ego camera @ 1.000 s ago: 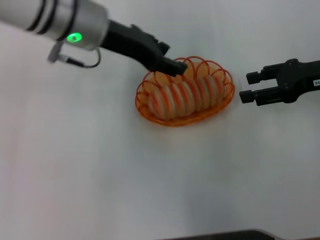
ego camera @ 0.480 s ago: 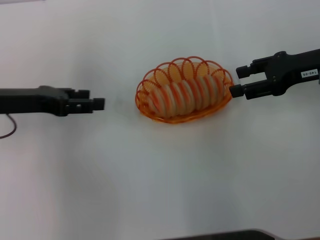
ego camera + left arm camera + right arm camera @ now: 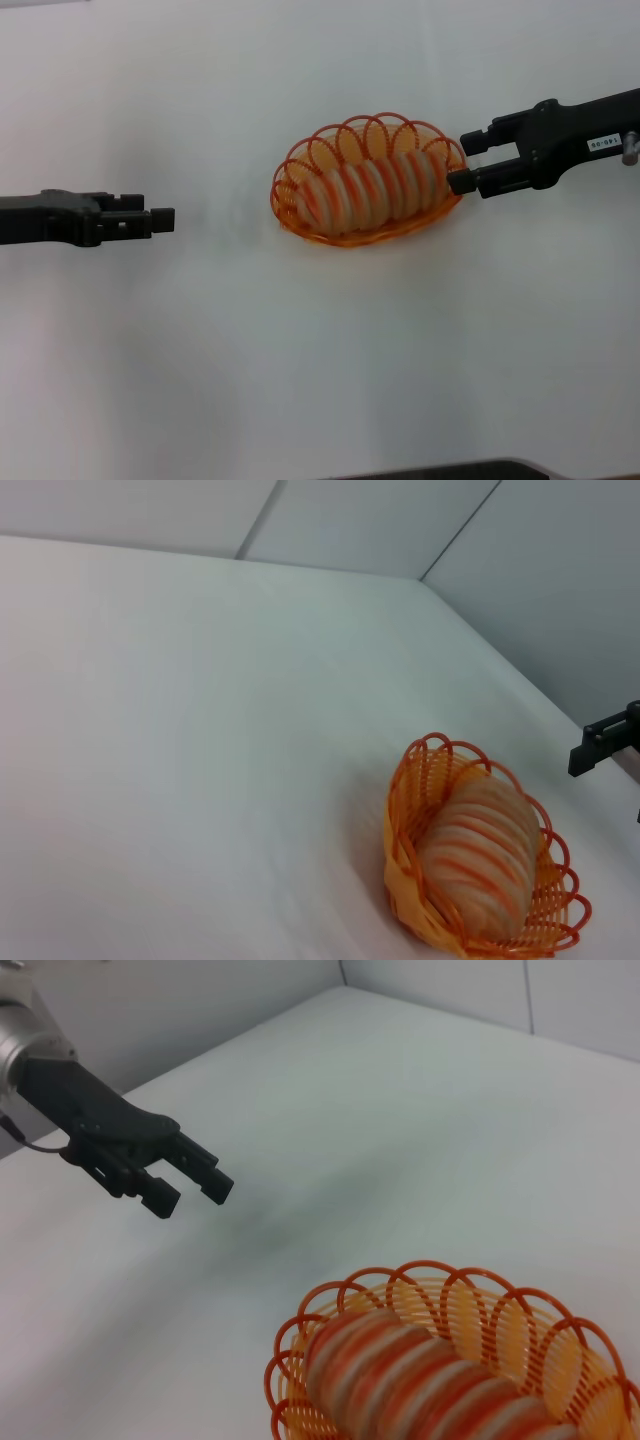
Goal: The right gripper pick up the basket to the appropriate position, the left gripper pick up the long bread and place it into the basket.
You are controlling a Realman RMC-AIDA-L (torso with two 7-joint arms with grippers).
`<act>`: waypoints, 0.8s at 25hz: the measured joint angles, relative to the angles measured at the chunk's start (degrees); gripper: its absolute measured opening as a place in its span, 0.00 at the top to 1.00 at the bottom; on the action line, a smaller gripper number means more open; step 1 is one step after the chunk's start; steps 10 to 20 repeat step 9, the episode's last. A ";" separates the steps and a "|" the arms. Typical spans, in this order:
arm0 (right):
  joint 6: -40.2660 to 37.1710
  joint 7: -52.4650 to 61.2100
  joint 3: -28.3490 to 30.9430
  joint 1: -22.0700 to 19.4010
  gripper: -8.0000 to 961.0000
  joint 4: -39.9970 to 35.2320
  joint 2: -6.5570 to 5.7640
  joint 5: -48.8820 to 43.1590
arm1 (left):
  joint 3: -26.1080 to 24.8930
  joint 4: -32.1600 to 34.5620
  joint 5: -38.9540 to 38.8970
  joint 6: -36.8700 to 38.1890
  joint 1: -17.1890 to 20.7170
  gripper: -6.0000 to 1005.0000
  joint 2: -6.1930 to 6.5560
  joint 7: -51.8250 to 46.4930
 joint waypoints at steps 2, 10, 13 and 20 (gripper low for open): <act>0.04 0.15 -0.23 0.01 0.26 0.00 0.04 0.00 | -0.03 -0.01 0.05 0.00 -0.14 0.29 0.04 -0.02; 0.05 0.27 -0.64 0.05 0.25 -0.03 0.10 0.00 | 0.05 -0.11 0.05 0.05 -0.20 0.29 0.06 0.03; 0.05 0.27 -0.64 0.05 0.25 -0.03 0.10 0.00 | 0.05 -0.11 0.05 0.05 -0.20 0.29 0.06 0.03; 0.05 0.27 -0.64 0.05 0.25 -0.03 0.10 0.00 | 0.05 -0.11 0.05 0.05 -0.20 0.29 0.06 0.03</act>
